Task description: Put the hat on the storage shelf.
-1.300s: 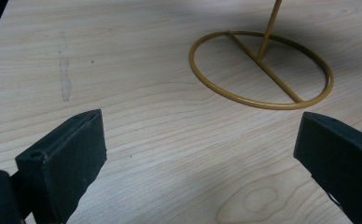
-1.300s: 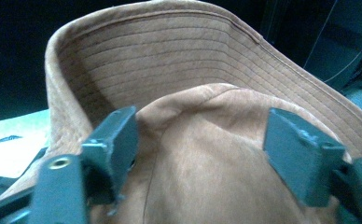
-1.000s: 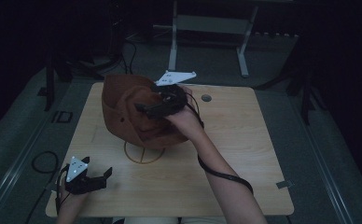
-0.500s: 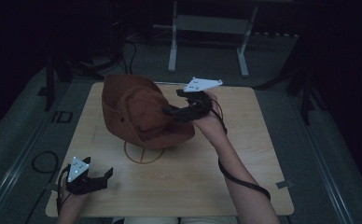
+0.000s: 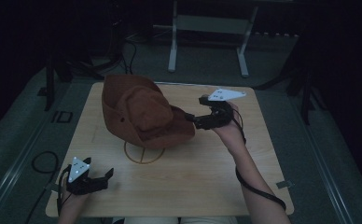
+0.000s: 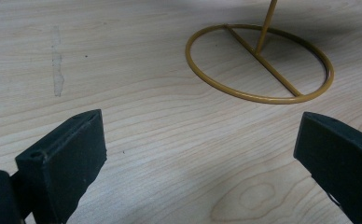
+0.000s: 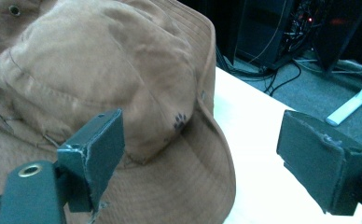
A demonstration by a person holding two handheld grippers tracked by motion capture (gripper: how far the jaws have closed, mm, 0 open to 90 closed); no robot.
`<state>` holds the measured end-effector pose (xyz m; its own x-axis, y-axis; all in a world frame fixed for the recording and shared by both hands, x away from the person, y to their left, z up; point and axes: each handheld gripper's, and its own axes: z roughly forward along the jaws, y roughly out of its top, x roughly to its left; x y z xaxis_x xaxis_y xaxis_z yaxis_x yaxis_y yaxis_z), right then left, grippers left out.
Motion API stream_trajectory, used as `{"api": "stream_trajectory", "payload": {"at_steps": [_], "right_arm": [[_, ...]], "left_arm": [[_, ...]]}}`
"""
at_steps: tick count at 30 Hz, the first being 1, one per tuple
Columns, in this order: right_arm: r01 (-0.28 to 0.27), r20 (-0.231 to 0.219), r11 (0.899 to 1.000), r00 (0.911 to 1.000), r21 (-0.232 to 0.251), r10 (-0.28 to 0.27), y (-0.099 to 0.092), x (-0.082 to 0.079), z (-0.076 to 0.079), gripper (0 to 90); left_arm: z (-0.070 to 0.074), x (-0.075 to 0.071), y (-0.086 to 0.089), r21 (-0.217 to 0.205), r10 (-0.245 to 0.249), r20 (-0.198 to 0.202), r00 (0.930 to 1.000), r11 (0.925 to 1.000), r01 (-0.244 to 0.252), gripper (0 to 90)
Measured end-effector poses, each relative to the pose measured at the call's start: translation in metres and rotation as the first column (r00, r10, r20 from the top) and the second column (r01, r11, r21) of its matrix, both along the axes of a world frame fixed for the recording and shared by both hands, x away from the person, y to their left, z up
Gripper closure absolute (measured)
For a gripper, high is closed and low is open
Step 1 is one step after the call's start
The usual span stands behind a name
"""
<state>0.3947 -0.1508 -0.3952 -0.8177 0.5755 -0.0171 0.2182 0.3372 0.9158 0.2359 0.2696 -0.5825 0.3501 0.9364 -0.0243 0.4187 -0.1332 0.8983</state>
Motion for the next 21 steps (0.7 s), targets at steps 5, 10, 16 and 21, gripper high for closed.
{"api": "stream_trajectory", "payload": {"at_steps": [5,10,16,21], "right_arm": [[0.024,-0.002,1.000,0.9997,0.005,-0.024,-0.016,-0.003,-0.012,14.9],[0.049,-0.004,0.999,0.9988,-0.003,-0.049,-0.035,-0.007,-0.025,14.9],[0.082,-0.024,0.996,0.9963,-0.016,-0.083,-0.058,-0.012,-0.046,14.9],[0.095,-0.042,0.995,0.9945,-0.024,-0.096,-0.072,-0.016,-0.067,15.0]], "left_arm": [[0.000,-0.001,0.002,-0.005,0.009,0.001,1.0000,1.0000,-0.009,3.0],[0.000,-0.001,0.002,-0.005,0.012,0.001,0.9999,0.9999,-0.012,3.0],[0.000,-0.001,0.001,0.000,0.008,-0.001,1.0000,1.0000,-0.008,3.0],[0.000,-0.001,0.001,-0.001,0.011,-0.004,0.9999,0.9999,-0.011,3.0]]}}
